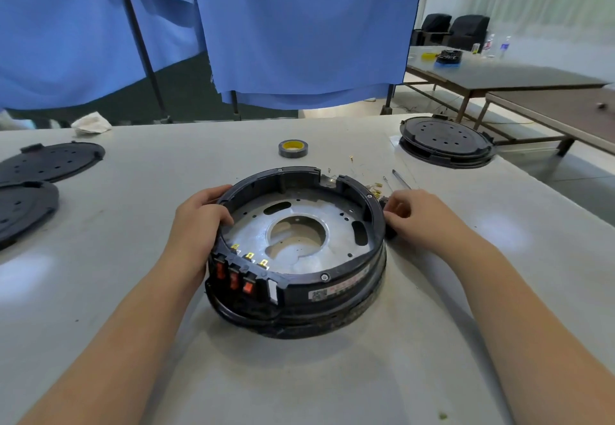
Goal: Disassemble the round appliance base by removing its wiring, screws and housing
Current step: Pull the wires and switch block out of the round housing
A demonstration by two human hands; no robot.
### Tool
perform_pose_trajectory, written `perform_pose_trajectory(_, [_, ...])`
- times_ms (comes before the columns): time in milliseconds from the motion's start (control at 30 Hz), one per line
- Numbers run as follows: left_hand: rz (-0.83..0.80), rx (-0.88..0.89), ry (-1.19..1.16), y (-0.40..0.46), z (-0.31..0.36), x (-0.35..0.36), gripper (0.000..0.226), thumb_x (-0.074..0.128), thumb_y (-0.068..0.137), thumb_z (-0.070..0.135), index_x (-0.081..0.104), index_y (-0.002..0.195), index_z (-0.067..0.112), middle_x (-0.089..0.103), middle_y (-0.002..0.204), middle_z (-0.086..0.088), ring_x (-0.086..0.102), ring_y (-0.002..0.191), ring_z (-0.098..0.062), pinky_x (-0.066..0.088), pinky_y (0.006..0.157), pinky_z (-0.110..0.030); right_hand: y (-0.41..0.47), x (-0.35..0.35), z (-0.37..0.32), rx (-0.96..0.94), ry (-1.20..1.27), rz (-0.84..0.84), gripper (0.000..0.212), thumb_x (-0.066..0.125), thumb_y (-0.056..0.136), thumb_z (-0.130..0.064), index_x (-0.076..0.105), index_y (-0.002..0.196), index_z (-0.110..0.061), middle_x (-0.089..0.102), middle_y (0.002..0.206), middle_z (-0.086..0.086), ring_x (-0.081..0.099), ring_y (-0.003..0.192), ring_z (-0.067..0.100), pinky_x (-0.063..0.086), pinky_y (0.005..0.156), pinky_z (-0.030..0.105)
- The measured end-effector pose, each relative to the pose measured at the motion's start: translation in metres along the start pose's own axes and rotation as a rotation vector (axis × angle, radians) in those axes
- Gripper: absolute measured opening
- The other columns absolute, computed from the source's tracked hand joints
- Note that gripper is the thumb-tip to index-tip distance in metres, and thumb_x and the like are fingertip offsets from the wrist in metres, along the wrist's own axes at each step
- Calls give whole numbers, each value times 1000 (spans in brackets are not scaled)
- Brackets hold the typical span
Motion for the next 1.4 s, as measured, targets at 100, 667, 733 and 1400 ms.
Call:
perform_pose_trajectory(100, [-8, 1, -4, 0, 0, 0, 50, 44, 64, -7, 71, 92, 25, 73, 95, -1, 66, 85, -22, 53, 68, -33, -1, 1, -5, -40, -54, 9, 11, 66, 86, -26, 66, 75, -24, 59, 75, -12, 54, 74, 13, 40, 68, 27])
perform_pose_trajectory(667, [-26, -24, 52, -1, 3, 1, 57, 43, 69, -10, 63, 116, 16, 65, 113, -7, 60, 103, -27, 51, 82, -37, -76, 22, -165, -471, 136, -378, 37, 52, 82, -63, 70, 83, -31, 68, 77, -8, 61, 68, 5, 51, 65, 28])
perform_pose_trajectory(733, [-25, -19, 43, -1, 4, 1, 57, 43, 69, -11, 63, 116, 14, 65, 112, -8, 61, 101, -26, 52, 78, -34, -81, 44, -174, -458, 77, -501, 39, 57, 74, -71, 68, 85, -35, 67, 80, -19, 62, 74, -2, 53, 72, 25])
perform_pose_trajectory(1400, [229, 165, -25, -16, 20, -15, 52, 43, 63, -9, 70, 90, 27, 64, 103, -7, 54, 74, -12, 45, 59, -25, -48, 54, -174, -347, 4, -660, 51, 57, 79, -68, 69, 83, -18, 63, 68, -15, 60, 64, 2, 53, 72, 31])
Point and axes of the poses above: each hand's wrist, its own y-axis towards the middle knuckle, its own x-axis out of the palm, z = x × y, the point moved 8 cm from there along y, towards the middle knuckle
